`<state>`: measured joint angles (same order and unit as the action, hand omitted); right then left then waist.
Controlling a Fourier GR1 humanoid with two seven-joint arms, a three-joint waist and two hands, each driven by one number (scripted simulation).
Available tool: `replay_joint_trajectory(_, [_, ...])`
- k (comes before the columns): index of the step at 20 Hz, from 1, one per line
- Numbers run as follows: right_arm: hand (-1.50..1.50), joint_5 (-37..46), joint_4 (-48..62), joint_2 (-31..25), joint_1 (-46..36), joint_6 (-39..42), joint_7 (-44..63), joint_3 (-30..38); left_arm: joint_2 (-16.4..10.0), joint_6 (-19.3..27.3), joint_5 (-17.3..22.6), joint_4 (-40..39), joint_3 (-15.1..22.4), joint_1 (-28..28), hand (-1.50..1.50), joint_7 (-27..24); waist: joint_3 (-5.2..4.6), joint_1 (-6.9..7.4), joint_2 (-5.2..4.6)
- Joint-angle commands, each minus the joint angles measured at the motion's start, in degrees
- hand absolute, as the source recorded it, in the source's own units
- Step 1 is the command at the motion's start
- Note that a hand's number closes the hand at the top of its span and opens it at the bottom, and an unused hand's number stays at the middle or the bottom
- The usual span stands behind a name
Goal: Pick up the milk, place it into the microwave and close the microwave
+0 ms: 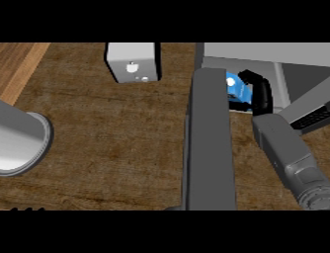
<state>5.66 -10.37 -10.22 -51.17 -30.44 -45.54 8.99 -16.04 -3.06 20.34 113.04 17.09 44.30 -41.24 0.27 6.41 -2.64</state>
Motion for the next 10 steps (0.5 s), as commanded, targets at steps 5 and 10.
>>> replay_joint_trajectory(5, [1.50, -1.72, 0.46, -1.44, -3.24, -1.84, -1.97, 2.95, 0.40, -0.73, -0.01, -1.65, 0.09, -1.82, -1.50, -0.56, 0.13, 1.07, -0.71])
replay_joint_trajectory(10, [1.50, -1.71, -0.41, -1.52, -5.01, -5.37, -4.60, 3.83, -0.76, -0.89, 1.55, -2.19, -2.46, -3.43, -1.50, 0.95, 0.07, 1.51, -1.06])
